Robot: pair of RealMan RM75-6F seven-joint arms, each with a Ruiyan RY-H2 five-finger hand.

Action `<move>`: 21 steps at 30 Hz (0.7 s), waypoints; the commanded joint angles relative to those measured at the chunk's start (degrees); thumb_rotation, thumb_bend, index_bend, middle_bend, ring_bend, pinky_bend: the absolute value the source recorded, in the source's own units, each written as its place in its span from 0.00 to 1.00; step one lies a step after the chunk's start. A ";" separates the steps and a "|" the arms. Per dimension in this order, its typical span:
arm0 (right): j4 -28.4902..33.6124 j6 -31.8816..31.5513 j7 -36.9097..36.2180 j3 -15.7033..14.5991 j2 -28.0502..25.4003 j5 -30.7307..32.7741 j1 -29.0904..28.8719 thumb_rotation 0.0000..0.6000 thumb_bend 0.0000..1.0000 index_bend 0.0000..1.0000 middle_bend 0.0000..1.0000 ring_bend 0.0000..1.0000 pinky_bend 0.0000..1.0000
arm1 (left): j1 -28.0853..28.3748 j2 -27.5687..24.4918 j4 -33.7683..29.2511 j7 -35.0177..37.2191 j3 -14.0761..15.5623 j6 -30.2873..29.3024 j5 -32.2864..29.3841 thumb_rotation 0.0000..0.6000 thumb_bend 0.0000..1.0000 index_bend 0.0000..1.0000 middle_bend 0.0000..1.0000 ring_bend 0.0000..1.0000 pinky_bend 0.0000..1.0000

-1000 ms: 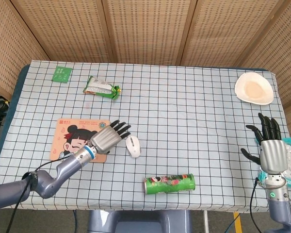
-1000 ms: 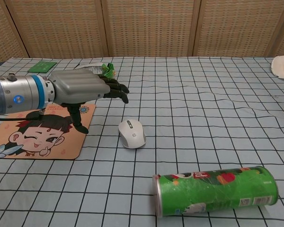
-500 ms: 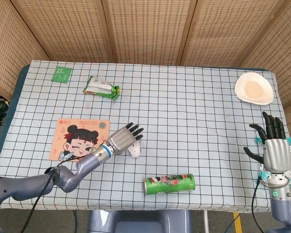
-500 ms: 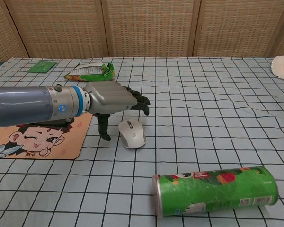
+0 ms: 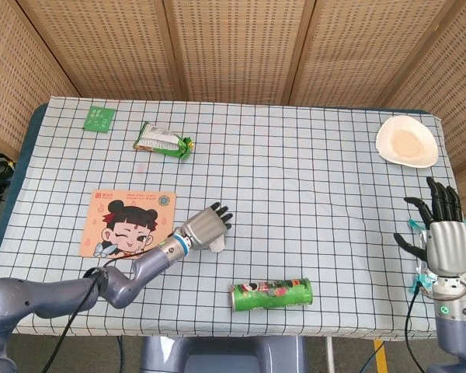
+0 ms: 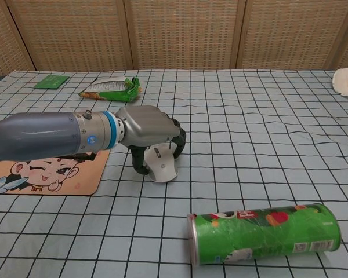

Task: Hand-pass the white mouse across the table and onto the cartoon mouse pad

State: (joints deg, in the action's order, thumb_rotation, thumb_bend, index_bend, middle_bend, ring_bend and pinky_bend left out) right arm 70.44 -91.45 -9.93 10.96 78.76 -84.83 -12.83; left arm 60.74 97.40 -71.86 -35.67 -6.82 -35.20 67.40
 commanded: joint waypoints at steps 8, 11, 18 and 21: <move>0.18 -0.04 0.14 0.15 -0.09 -0.12 0.13 1.00 0.14 0.33 0.08 0.00 0.00 | -1.99 -6.28 -0.64 9.17 4.85 -7.58 14.23 1.00 0.34 0.56 0.32 0.21 0.24; 0.27 -0.06 0.25 0.19 -0.13 -0.12 0.17 1.00 0.14 0.33 0.08 0.00 0.00 | -2.80 -8.63 -0.13 12.28 7.37 -9.98 19.02 1.00 0.34 0.56 0.32 0.21 0.24; 0.96 0.15 0.17 0.20 -0.40 -0.16 0.26 1.00 0.14 0.33 0.08 0.00 0.00 | -5.63 -14.68 4.75 23.79 16.48 -20.64 33.60 1.00 0.34 0.56 0.32 0.21 0.24; 1.16 0.14 0.65 0.12 -0.34 -0.30 0.27 1.00 0.14 0.33 0.08 0.00 0.00 | -7.80 -16.44 8.31 28.34 19.18 -25.54 36.78 1.00 0.34 0.56 0.32 0.21 0.24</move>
State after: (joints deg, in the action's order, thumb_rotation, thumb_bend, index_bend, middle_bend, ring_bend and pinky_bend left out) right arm 71.55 -91.31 -9.35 11.10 78.41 -85.10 -12.56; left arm 55.16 83.46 -67.02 -11.58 9.04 -56.29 101.10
